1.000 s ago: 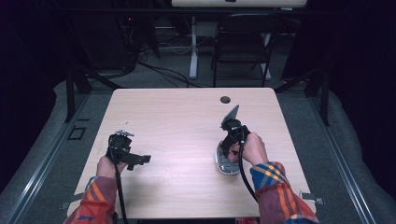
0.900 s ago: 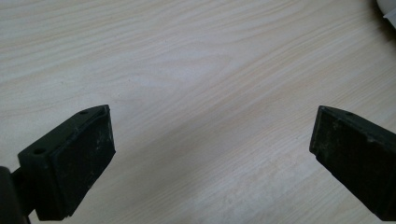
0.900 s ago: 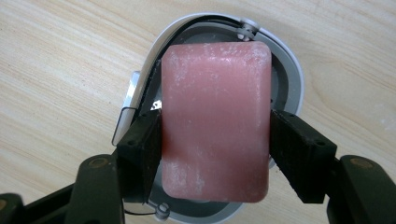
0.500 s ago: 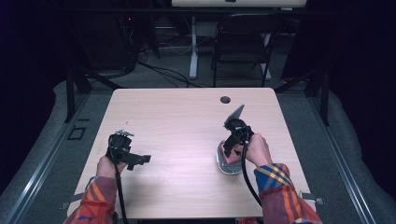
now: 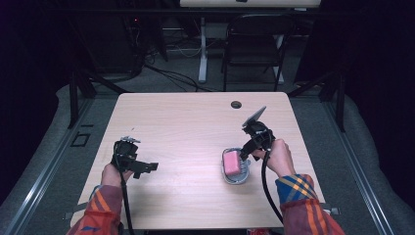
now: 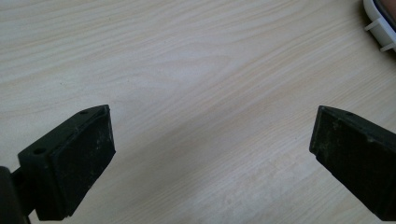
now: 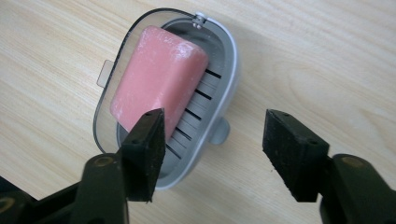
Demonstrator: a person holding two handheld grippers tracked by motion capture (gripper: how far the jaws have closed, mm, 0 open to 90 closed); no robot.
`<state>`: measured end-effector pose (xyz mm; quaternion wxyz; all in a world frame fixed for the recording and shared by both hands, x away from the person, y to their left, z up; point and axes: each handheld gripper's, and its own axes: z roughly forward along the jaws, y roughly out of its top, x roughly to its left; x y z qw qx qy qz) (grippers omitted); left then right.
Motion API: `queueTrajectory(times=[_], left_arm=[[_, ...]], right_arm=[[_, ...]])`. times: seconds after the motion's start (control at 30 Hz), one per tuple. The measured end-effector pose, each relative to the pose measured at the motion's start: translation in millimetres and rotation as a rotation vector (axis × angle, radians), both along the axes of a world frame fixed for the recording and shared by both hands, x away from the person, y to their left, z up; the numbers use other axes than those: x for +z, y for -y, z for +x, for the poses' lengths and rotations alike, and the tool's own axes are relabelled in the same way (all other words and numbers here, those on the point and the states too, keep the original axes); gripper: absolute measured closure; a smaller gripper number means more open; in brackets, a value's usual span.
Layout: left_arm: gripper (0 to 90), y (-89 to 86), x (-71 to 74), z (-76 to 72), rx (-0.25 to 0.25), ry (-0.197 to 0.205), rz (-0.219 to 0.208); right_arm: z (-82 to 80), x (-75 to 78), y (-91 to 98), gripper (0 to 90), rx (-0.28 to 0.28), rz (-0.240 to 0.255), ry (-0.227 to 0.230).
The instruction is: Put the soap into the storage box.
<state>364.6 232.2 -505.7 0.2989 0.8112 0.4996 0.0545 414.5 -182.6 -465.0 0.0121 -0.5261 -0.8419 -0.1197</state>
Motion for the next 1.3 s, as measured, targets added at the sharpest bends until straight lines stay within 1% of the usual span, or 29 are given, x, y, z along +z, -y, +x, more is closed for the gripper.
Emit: queueTrajectory(times=[0.03,0.07,0.1,0.13,0.17,0.2,0.23,0.27,0.3,0.33,0.37,0.4,0.43,0.5,0.57,0.63,0.7,0.77,0.8,0.83,0.9,0.97,1.0,1.03,1.1,1.13,1.17,1.23,1.3], left_arm=[[0.0,0.1,-0.1,0.1,-0.001,-0.001,0.001],[0.0,0.1,-0.1,0.1,-0.001,-0.001,0.001],[0.0,-0.1,-0.1,0.1,0.001,-0.001,0.002],[0.0,-0.2,-0.2,0.1,0.002,-0.001,0.001],[0.0,-0.2,-0.2,0.2,0.001,-0.001,0.001],[0.0,-0.2,-0.2,0.1,0.001,-0.001,0.000],[0.0,0.0,-0.2,0.2,0.001,0.000,0.001],[0.0,0.1,-0.2,0.1,0.000,0.000,0.001],[0.0,0.4,-0.3,0.1,0.002,0.002,0.001],[0.0,0.4,-0.3,0.1,0.002,0.002,0.002],[0.0,0.1,-0.2,0.1,0.001,0.000,0.001],[0.0,0.0,-0.2,0.1,0.001,0.000,0.000],[0.0,0.0,-0.2,0.1,0.001,-0.001,0.001],[0.0,0.1,-0.2,0.1,0.000,0.000,0.000],[0.0,0.0,-0.3,0.1,0.001,-0.001,0.000],[0.0,0.0,-0.2,0.1,0.001,0.000,0.000],[0.0,0.1,-0.3,0.0,0.001,-0.001,0.000],[0.0,0.2,-0.4,0.1,0.000,0.000,0.000],[0.0,0.4,-0.5,0.0,0.001,0.000,0.000],[0.0,0.5,-0.5,0.0,0.001,-0.001,0.000],[0.0,0.5,-0.6,0.0,0.001,-0.001,0.000],[0.0,0.6,-0.6,0.0,0.001,-0.001,0.001],[0.0,0.7,-0.6,0.0,0.001,-0.001,0.001],[0.0,0.8,-0.6,0.0,0.001,-0.001,0.001],[0.0,0.8,-0.7,0.0,0.001,-0.002,0.001],[0.0,0.8,-0.7,0.0,0.000,-0.003,0.002],[0.0,0.9,-0.7,0.0,0.000,-0.002,0.002],[0.0,0.8,-0.9,0.2,-0.002,-0.003,0.003],[0.0,1.1,-1.1,0.1,0.001,-0.004,0.004]], right_arm=[[-2.0,3.7,5.3,35.5,0.010,0.003,0.025],[-2.0,3.7,5.3,35.5,0.010,0.003,0.025],[-4.5,6.8,10.6,31.0,0.020,0.010,0.053],[-4.5,6.8,10.6,31.0,0.020,0.010,0.053],[-6.0,8.3,13.3,28.9,0.019,0.015,0.066],[-6.8,10.5,16.2,26.9,0.031,0.007,0.071],[-9.7,13.2,21.4,22.0,0.031,0.010,0.092],[-9.7,13.2,21.4,22.0,0.031,0.010,0.092],[-10.5,15.4,23.7,19.4,0.042,0.002,0.086],[-12.5,16.9,26.8,16.6,0.042,0.001,0.112],[-13.7,19.0,29.8,14.5,0.048,-0.003,0.113],[-16.0,19.4,31.9,14.3,0.035,0.011,0.142],[-16.3,21.8,34.8,13.5,0.050,0.003,0.139],[-19.6,25.2,39.8,10.6,0.044,0.004,0.150],[-22.6,28.0,46.8,8.7,0.058,-0.004,0.160],[-26.2,28.4,51.5,6.7,0.046,0.003,0.175],[-32.8,27.6,61.9,4.5,0.039,0.004,0.189],[-34.1,27.7,65.1,4.1,0.048,-0.007,0.185],[-36.5,26.8,68.8,4.1,0.046,-0.002,0.192],[-41.8,23.7,77.1,2.8,0.033,0.002,0.201],[-43.6,22.1,79.7,2.6,0.030,0.012,0.208],[-48.6,16.7,89.1,0.9,0.021,0.011,0.201],[-51.3,13.8,92.6,0.8,0.015,0.011,0.211],[-53.1,11.4,95.1,0.6,0.011,0.025,0.211],[-58.3,4.6,103.6,0.0,0.002,0.018,0.225],[-60.7,2.7,107.6,0.0,-0.002,0.015,0.217],[-65.5,-3.5,114.3,0.0,-0.013,0.027,0.235],[-67.4,-5.8,116.3,0.0,-0.019,0.034,0.232],[-71.8,-12.4,121.9,0.0,-0.015,0.036,0.245]])
